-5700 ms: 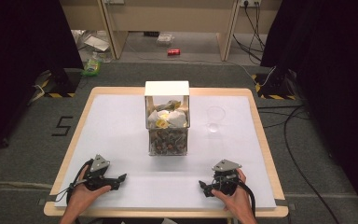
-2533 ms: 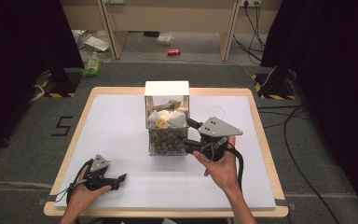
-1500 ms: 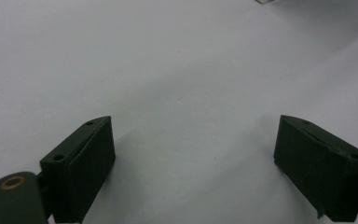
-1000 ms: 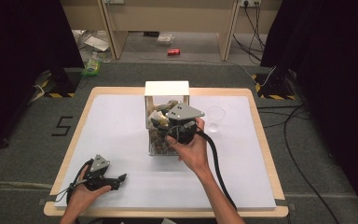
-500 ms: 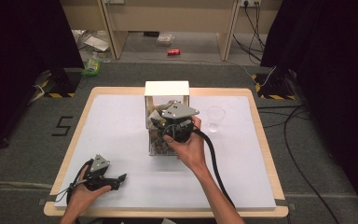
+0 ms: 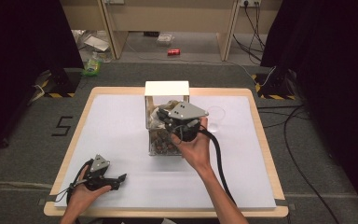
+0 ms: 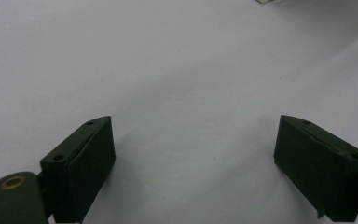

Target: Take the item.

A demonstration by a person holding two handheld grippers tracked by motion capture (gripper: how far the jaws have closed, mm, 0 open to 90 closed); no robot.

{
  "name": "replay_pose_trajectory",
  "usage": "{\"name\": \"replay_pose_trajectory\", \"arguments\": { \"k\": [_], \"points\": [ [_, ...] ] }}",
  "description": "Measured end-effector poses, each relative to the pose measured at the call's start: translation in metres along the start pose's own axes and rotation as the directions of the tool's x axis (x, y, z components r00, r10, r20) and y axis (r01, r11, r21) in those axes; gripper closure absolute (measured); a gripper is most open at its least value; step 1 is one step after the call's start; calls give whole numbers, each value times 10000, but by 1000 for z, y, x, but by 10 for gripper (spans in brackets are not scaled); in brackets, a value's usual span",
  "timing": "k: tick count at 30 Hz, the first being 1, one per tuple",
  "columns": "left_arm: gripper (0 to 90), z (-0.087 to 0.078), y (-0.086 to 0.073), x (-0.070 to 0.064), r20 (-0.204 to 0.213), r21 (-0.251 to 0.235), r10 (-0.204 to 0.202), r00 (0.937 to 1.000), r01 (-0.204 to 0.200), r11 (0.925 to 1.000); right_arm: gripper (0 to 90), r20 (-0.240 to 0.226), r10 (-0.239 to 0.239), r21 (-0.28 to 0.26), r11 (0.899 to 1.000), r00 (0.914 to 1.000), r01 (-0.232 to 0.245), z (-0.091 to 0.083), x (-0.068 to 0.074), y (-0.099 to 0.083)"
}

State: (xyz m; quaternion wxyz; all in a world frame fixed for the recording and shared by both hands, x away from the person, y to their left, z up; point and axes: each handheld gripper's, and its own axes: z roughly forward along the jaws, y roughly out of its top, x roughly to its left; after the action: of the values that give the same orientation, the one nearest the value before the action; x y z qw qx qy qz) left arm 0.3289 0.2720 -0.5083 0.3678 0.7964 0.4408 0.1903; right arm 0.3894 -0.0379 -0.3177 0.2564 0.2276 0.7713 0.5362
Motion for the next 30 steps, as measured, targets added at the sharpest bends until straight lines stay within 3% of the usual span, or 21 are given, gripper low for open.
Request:
{"name": "replay_pose_trajectory", "arguments": {
  "k": [11,17,21,23,25,30],
  "points": [
    [113,0,0,0,-3,-1,1,10000,-1,10000,861,69,168,-451,9988,9998,-164,-25,-11,4],
    [113,0,0,0,-6,-1,3,10000,-3,10000,860,521,402,-694,9969,9978,-366,-53,-27,3],
    [113,0,0,0,-8,4,8,10000,-8,10000,860,1166,698,-741,9954,9907,-614,-79,-46,-8],
    [113,0,0,0,-7,3,6,10000,-6,10000,861,1262,716,-730,9954,9894,-627,-82,-49,-11],
    [113,0,0,0,-4,4,2,10000,-2,10000,860,1618,864,-626,9950,9830,-772,-92,-60,-20],
    [113,0,0,0,2,5,-8,10000,8,10000,859,2059,1079,-348,9941,9726,-1030,-98,-74,-37]
  ]
}}
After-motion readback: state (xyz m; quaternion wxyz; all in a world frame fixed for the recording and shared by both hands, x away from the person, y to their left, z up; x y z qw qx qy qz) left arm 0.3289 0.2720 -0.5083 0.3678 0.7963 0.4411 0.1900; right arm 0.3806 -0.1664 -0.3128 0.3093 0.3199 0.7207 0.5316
